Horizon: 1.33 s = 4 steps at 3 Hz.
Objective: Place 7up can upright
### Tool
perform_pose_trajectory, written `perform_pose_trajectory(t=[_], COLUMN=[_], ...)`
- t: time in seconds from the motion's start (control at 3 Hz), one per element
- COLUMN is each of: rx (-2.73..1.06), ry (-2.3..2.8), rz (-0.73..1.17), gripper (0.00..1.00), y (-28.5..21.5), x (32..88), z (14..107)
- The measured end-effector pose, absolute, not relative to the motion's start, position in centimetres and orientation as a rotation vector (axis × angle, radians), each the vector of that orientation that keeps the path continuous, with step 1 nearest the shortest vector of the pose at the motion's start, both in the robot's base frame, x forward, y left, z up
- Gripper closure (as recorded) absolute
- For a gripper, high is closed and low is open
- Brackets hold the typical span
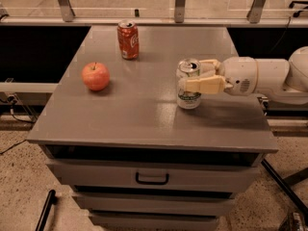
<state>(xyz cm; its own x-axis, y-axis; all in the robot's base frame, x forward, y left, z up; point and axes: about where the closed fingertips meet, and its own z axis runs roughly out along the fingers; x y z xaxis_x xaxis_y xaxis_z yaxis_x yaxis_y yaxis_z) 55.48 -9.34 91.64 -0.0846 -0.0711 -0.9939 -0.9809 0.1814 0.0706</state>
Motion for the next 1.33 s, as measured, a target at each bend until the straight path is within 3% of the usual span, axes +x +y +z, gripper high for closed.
perform_pose_trajectory(t=[0.33, 1.33], rx=[-1.083, -1.098], ry=[1.364, 1.383], rz=[1.086, 1.113], gripper=[0.82, 0.12], y=[-9.4, -8.7], x=[55.3, 55.4], z=[91.8, 90.3])
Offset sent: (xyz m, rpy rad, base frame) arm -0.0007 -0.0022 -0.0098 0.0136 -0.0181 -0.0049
